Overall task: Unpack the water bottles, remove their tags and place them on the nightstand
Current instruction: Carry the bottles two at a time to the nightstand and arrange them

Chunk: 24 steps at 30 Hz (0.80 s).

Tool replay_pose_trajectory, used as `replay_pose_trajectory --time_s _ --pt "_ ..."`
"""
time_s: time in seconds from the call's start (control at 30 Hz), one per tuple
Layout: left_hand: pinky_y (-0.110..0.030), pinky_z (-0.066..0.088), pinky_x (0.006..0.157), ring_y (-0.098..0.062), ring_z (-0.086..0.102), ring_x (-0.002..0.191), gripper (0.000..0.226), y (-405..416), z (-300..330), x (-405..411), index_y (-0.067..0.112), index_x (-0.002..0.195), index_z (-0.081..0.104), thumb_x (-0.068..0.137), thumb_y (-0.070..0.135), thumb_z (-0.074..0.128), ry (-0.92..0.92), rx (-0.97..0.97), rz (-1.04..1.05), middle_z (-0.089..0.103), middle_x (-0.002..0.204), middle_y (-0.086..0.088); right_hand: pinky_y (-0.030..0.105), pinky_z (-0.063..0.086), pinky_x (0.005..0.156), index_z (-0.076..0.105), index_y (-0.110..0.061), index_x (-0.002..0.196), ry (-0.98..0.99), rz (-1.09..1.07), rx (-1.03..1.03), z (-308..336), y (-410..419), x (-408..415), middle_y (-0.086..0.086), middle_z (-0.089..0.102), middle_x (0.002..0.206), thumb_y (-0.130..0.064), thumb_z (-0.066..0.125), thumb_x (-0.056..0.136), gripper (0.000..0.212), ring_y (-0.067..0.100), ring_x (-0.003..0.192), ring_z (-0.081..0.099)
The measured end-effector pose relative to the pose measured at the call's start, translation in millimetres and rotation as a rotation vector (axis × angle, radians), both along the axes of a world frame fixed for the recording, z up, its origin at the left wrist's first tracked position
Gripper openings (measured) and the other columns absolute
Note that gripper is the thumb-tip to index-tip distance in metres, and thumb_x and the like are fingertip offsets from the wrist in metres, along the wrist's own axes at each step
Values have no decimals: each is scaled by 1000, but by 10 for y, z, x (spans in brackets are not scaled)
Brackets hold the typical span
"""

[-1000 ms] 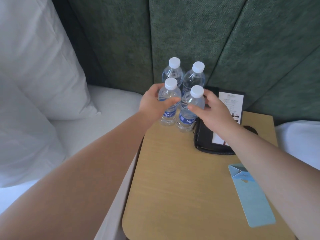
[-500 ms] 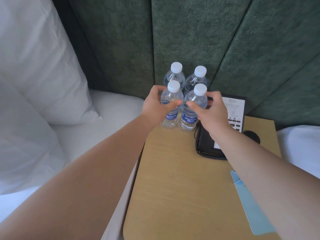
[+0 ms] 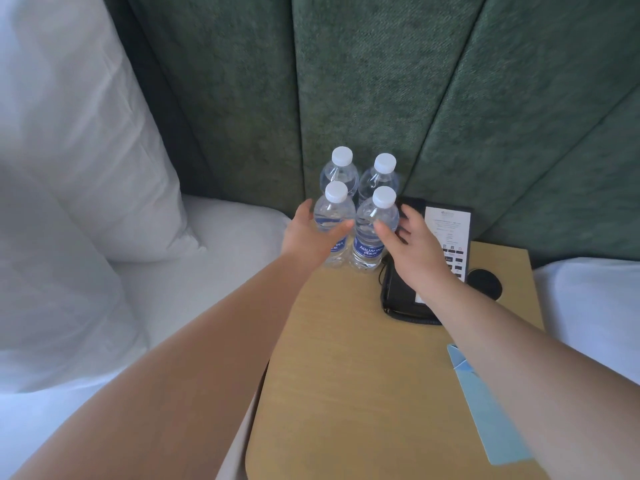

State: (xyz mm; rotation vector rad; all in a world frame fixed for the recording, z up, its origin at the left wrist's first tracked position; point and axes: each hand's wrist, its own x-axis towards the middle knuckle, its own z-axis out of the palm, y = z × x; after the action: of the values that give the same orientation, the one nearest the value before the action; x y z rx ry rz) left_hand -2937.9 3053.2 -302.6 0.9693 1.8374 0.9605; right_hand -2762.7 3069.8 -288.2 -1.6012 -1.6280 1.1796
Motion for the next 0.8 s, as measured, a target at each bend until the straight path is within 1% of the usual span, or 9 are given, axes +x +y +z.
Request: replay_pose_trajectory --time_s 0.07,0.13,0.17,0.27,0.33,0.4,0.47,0.63,0.8 --pt "-32 39 98 -20 44 133 89 -125 97 45 22 150 27 78 56 69 111 -8 -32 44 147 3 29 29 102 30 -22 148 -112 7 39 103 -95 84 0 41 149 -52 46 93 64 18 135 40" --pt "-30 38 83 -21 51 122 75 -302 219 83 22 142 36 82 58 63 247 16 -55 52 137 3 24 25 99 35 -21 146 -179 18 70 249 -215 172 0 40 150 -49 41 96 57 17 136 37" --pt "-29 35 79 -21 53 118 68 -402 292 103 22 138 39 84 57 60 301 24 -66 53 134 0 22 24 98 38 -20 144 -205 31 89 332 -283 216 0 41 149 -47 41 97 55 17 136 37" --pt "-24 32 76 -14 51 107 61 -735 548 173 29 140 36 88 51 57 378 38 -109 52 133 -1 23 27 101 46 -13 138 -289 83 158 621 -541 351 3 47 143 -39 44 98 48 18 132 40" --pt "-25 35 79 -15 50 110 66 -1017 705 260 32 147 30 89 50 56 405 43 -145 51 134 0 29 29 104 49 -8 135 -357 136 212 804 -779 425 8 49 140 -35 46 98 46 22 132 40" --pt "-33 39 96 -21 45 127 71 -1310 850 379 28 150 27 89 50 56 441 15 -181 46 143 -1 35 30 108 50 -6 135 -424 174 245 941 -1049 498 12 48 141 -31 47 98 45 26 133 38" --pt "-41 32 110 -23 35 137 71 -1599 988 495 23 151 27 90 50 54 504 5 -209 40 149 -1 39 30 110 49 -6 136 -488 189 257 1056 -1314 577 13 46 143 -30 47 98 45 29 134 37" --pt "-44 15 118 -21 21 145 70 -2258 1307 658 18 152 26 94 54 43 692 19 -259 34 155 -3 45 37 100 56 1 127 -610 209 346 1329 -1910 735 21 53 130 -25 54 94 42 38 118 49" --pt "-44 8 120 -21 19 146 69 -2797 1510 699 21 152 23 95 58 35 766 7 -233 31 156 -2 47 32 108 54 -1 131 -642 155 362 1456 -2507 797 21 49 136 -27 53 96 44 37 129 42"
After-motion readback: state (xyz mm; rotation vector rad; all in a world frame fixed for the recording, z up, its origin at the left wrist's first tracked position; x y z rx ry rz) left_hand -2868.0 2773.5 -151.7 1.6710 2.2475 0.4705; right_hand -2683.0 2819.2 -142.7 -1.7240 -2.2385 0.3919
